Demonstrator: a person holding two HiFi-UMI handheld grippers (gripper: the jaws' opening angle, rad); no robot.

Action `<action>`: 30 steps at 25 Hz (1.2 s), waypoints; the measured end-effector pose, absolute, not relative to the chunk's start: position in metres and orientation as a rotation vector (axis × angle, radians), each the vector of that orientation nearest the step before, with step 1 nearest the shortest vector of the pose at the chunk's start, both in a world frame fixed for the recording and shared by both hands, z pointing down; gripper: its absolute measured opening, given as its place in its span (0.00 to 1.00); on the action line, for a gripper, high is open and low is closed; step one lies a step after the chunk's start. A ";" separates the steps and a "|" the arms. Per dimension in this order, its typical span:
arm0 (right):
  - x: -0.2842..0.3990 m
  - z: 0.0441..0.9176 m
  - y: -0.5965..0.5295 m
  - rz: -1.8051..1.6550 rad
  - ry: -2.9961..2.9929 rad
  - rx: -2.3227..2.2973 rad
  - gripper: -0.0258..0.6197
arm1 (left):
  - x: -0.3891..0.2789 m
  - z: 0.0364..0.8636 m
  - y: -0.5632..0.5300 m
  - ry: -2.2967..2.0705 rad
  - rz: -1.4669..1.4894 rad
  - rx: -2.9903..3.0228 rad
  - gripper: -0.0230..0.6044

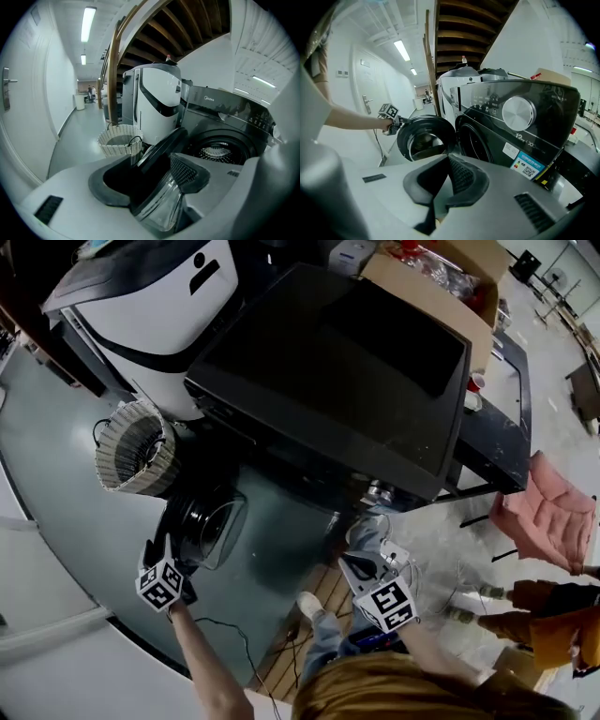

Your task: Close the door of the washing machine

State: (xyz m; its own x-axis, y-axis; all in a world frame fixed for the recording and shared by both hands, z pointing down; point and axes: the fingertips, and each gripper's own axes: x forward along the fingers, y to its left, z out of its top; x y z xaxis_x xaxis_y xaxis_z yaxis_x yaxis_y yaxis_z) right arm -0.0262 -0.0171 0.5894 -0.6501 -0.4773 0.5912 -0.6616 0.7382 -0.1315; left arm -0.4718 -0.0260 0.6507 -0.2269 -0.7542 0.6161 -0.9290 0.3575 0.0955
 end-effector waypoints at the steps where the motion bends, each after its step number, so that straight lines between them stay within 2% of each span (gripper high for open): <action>1: -0.025 0.588 -0.016 0.467 -2.405 0.862 0.06 | -0.470 0.651 -0.026 -2.044 0.396 1.457 0.48; 15: 0.022 0.575 -0.011 0.501 -2.415 0.949 0.06 | -0.431 0.652 -0.011 -2.023 0.459 1.438 0.47; 25: 0.035 0.563 -0.017 0.502 -2.450 1.008 0.06 | -0.401 0.661 -0.003 -1.950 0.726 1.500 0.44; 30: 0.042 0.556 -0.014 0.499 -2.453 1.041 0.06 | -0.392 0.661 -0.002 -1.920 0.727 1.515 0.42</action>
State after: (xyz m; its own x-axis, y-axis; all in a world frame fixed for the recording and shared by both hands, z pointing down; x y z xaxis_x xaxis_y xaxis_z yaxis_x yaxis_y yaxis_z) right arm 0.0416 -0.0142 0.5560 -0.6273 -0.5861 0.5128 -0.7398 0.6541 -0.1574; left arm -0.3920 -0.0024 0.6611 -0.1851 -0.6594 0.7286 -0.9766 0.2059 -0.0618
